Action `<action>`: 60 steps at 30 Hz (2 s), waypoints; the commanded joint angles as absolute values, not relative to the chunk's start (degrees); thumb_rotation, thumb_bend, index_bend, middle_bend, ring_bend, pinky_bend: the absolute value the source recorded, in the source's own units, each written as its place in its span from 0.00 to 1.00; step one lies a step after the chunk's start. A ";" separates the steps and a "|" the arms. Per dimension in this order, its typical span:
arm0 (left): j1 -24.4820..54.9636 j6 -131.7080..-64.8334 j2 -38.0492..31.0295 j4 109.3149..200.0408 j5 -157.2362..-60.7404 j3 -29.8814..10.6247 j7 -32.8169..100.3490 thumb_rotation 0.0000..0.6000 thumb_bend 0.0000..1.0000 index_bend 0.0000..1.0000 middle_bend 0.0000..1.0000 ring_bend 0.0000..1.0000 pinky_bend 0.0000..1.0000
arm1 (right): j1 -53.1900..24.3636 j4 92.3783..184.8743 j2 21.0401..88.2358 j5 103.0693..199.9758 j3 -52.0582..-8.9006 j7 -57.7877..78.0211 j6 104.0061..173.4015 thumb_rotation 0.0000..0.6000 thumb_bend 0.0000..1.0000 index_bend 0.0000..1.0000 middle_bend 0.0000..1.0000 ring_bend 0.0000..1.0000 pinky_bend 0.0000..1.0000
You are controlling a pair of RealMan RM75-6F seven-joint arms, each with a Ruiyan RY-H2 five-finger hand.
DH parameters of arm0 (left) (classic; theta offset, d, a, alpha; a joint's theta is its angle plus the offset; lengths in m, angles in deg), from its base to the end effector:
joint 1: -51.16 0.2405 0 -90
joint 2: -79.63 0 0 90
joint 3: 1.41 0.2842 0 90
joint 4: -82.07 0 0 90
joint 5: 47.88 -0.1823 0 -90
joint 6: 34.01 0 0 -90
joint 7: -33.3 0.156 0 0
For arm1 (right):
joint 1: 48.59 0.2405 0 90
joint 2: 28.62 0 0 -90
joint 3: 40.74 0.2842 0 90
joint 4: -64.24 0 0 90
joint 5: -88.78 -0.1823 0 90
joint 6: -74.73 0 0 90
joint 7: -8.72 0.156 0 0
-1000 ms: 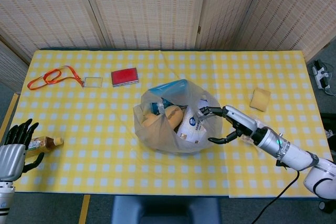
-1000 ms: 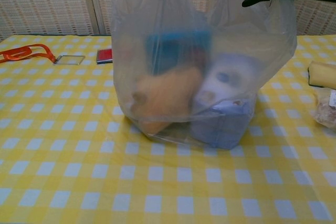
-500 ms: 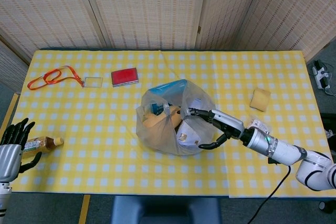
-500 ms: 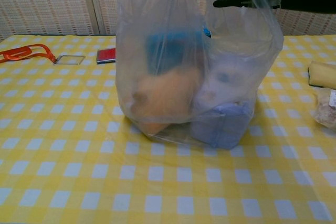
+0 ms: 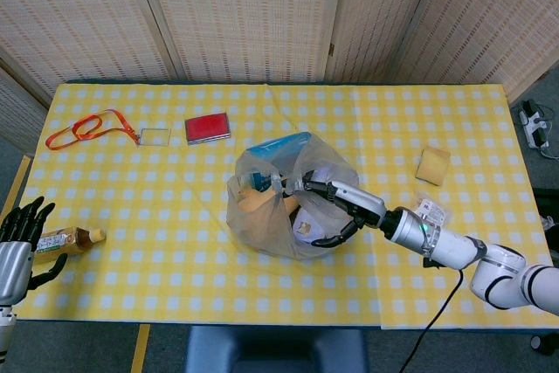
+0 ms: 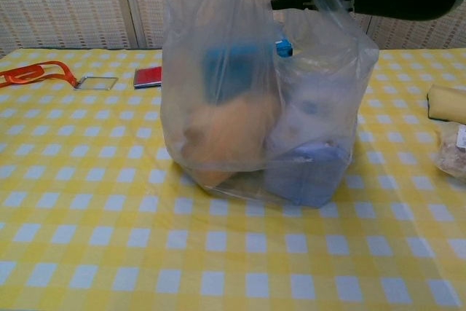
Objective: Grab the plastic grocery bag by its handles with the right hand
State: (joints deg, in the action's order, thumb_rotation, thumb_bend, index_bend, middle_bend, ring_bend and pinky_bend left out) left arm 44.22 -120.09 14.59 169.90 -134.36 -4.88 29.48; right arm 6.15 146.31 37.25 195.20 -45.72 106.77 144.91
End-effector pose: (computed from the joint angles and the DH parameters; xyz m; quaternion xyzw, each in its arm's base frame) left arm -0.3273 0.2078 0.2019 -0.5948 -0.3679 -0.4123 0.5839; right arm -0.1066 -0.3578 0.1250 -0.5664 0.6546 -0.4840 0.1278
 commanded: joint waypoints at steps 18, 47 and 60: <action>44.30 -120.32 14.79 170.01 -134.79 -4.83 28.96 1.00 0.36 0.00 0.00 0.00 0.00 | 10.50 147.95 40.57 194.49 -43.53 104.73 143.90 1.00 0.21 0.16 0.05 0.02 0.00; 44.65 -121.34 15.17 170.06 -135.63 -4.78 27.90 1.00 0.36 0.00 0.00 0.00 0.00 | 14.42 153.38 41.98 193.05 -42.52 92.40 138.06 1.00 0.20 0.09 0.02 0.00 0.00; 44.72 -121.52 15.28 170.02 -135.75 -4.79 27.48 1.00 0.36 0.00 0.00 0.00 0.00 | 18.38 151.93 46.52 190.61 -39.68 94.22 134.96 1.00 0.20 0.09 0.02 0.00 0.00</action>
State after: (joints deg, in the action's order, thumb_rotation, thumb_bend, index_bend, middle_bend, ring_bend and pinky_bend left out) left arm 44.72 -121.52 15.28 170.03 -135.76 -4.79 27.48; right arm 17.82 152.72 45.37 191.37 -40.30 93.46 135.40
